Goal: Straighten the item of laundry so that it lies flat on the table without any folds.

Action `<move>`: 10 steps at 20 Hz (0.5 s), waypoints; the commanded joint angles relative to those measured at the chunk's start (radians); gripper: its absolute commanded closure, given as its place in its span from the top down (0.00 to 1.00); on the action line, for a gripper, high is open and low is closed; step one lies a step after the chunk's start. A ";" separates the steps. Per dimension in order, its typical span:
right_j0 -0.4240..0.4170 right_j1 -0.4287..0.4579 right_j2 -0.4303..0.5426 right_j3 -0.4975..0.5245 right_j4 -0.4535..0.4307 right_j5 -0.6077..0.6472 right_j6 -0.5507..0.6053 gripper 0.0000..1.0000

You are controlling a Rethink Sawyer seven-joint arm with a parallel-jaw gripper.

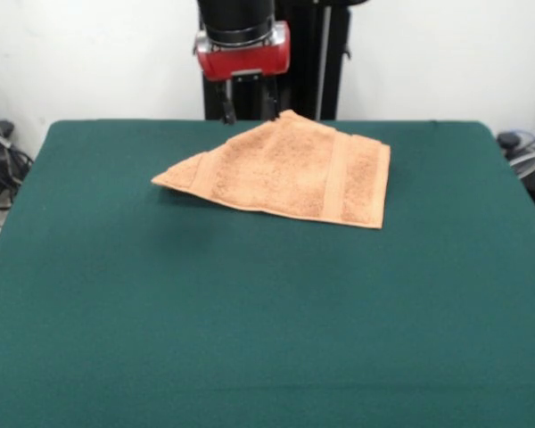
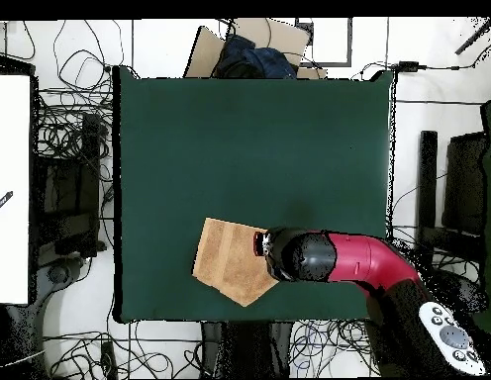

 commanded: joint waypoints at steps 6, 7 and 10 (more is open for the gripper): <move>-0.015 0.064 0.067 -0.086 -0.059 0.110 -0.139 1.00; -0.016 0.073 0.067 -0.097 -0.062 0.112 -0.143 1.00; -0.014 0.104 0.061 -0.127 -0.076 0.109 -0.148 1.00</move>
